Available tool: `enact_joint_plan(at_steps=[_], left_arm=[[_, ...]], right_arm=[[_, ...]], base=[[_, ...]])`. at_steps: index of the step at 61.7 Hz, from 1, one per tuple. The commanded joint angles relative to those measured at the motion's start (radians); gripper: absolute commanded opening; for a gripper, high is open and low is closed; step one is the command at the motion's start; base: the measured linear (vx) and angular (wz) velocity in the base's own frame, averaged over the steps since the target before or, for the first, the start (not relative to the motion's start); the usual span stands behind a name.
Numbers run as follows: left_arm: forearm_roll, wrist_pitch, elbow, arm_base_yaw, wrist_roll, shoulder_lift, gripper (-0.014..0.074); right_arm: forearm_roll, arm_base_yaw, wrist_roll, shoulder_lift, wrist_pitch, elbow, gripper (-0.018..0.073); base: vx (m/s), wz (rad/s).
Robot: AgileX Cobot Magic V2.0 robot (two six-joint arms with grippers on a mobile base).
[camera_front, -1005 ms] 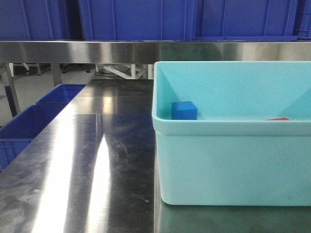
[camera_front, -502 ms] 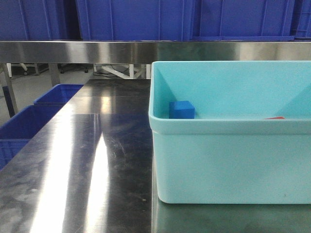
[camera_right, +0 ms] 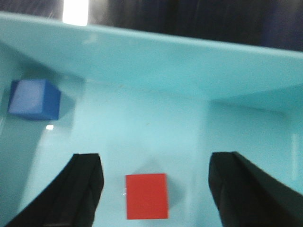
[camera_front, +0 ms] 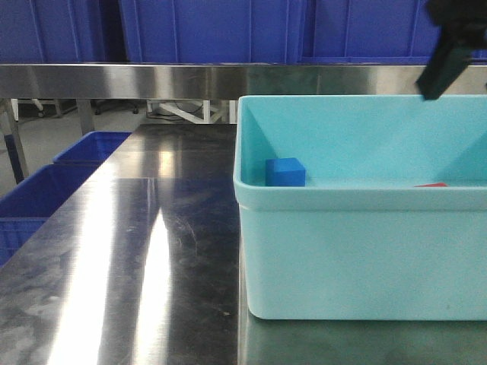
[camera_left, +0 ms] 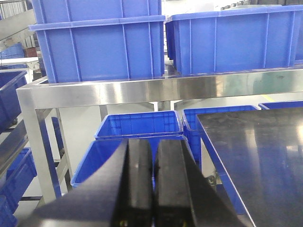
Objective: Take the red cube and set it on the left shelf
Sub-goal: 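Lower the right gripper and close it on the red cube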
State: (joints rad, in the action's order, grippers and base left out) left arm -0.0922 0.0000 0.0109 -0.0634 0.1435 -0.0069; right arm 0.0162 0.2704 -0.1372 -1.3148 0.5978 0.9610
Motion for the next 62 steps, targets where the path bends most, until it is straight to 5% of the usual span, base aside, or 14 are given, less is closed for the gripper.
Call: enact_joint_plan(at_steps=[1,62], left_arm=[[-0.006,-0.083,0.022,-0.003,0.001,0.007,0.0106],[-0.006,-0.083,0.022,-0.003,0.001,0.008,0.0106]], right_arm=[[0.000,0.035,-0.001,-0.012,-0.025,0.048,0.0583],[-0.065,0.059,-0.001,-0.196,0.079,0.048,0.0583]], base=[[0.00,0.00],[0.00,0.00]])
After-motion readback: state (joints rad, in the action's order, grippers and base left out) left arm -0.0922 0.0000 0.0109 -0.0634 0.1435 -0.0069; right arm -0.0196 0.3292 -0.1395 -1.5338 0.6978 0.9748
